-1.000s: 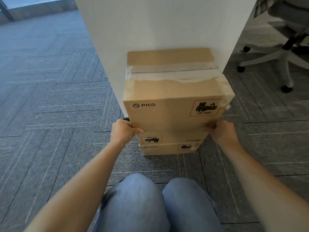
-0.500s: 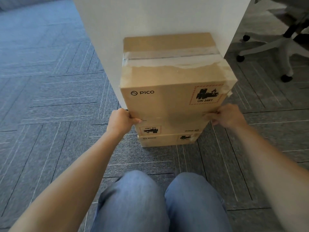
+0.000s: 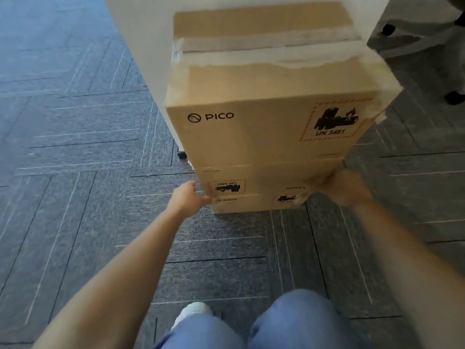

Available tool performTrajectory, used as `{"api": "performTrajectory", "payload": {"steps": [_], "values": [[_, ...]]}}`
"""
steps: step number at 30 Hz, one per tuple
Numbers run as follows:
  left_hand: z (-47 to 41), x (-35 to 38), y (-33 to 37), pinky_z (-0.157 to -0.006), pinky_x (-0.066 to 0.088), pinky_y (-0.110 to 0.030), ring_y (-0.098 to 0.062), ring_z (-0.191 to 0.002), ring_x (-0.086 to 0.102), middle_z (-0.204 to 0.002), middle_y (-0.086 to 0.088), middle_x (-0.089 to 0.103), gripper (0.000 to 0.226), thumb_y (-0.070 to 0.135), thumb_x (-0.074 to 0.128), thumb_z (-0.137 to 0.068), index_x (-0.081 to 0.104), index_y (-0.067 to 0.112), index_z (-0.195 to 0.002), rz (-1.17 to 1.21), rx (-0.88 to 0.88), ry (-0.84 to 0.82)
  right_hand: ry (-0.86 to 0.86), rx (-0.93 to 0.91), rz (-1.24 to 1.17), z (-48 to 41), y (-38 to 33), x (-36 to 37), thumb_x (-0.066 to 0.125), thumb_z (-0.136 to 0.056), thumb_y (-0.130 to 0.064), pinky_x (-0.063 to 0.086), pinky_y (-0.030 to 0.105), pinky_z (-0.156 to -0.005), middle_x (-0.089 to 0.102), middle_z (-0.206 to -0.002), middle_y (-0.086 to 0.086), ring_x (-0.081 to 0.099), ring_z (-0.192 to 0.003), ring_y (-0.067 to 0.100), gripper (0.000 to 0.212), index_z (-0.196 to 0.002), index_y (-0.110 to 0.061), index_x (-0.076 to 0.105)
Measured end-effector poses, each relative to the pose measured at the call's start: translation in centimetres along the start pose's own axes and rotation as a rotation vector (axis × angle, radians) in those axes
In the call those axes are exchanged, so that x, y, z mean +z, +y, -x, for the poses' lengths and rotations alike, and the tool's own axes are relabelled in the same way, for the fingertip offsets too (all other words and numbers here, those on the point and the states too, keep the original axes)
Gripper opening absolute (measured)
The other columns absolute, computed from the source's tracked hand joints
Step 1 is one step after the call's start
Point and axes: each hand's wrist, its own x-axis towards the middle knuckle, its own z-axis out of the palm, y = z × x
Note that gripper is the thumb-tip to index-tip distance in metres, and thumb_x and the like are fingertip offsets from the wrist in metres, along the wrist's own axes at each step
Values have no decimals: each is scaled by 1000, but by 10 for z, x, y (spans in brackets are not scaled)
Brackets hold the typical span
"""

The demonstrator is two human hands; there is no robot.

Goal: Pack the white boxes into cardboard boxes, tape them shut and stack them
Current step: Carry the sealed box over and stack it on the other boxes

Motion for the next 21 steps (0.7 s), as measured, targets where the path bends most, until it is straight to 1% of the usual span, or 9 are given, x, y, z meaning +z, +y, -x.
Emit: {"api": "performTrajectory", "payload": {"steps": [2,3,5,6,8,11,13,16,21], "values": [[-12,18,-7,-68,47,-19,-5,-82,57,-122,3,65,48,32,79,-85,62,18,-127,-49,26,1,4,15,-77,-15,12,27,75,-60,-77,55,44,-86,67,-123,1,63,-109,28,105,-142,-19,44],[-18,25,-10,-69,48,-21,-8,-83,59,-119,2,68,40,29,78,-86,65,20,-124,-71,52,13,19,57,-83,-19,14,37,78,-64,-70,56,42,-82,67,-122,2,64,-105,28,100,-142,-16,45],[-22,36,-14,-79,55,-29,-15,-89,65,-113,-2,74,31,24,76,-88,71,18,-118,-41,86,72,63,109,-107,-26,19,54,82,-72,-54,48,29,-62,70,-110,5,63,-90,24,78,-133,-13,56],[-24,39,-15,-83,57,-31,-17,-91,68,-110,-3,75,30,25,77,-87,74,16,-115,-21,99,106,90,98,-155,-27,23,60,84,-72,-48,42,25,-60,70,-106,4,60,-86,22,75,-133,-15,55],[-25,42,-17,-89,58,-33,-18,-94,71,-107,-3,76,30,27,79,-85,76,15,-112,-20,136,144,153,104,-226,-30,26,66,89,-70,-39,42,24,-64,70,-103,2,60,-82,19,80,-137,-16,52],[-25,41,-20,-93,56,-32,-16,-96,71,-108,-2,76,31,29,80,-83,76,15,-111,-13,181,150,175,146,-171,-34,26,68,90,-69,-36,37,14,-46,64,-73,-3,58,-63,11,61,-114,-11,57],[-26,39,-21,-92,55,-29,-16,-96,71,-108,-2,76,30,30,79,-83,77,15,-109,-13,191,142,175,187,-163,-33,24,68,90,-70,-34,32,15,-40,58,-61,-2,55,-54,11,51,-100,-15,52],[-27,37,-23,-88,56,-28,-17,-96,71,-108,-1,76,29,34,76,-86,77,16,-109,-32,215,124,199,182,-157,-29,24,70,89,-71,-33,40,24,-51,66,-69,7,62,-64,22,43,-87,-2,64],[-27,43,-28,-75,53,-23,-20,-82,72,-97,-4,77,28,35,69,-91,78,13,-106,-132,296,189,187,159,-175,-21,19,68,84,-77,-32,40,32,-62,64,-70,7,60,-70,25,33,-84,-4,67]]}}
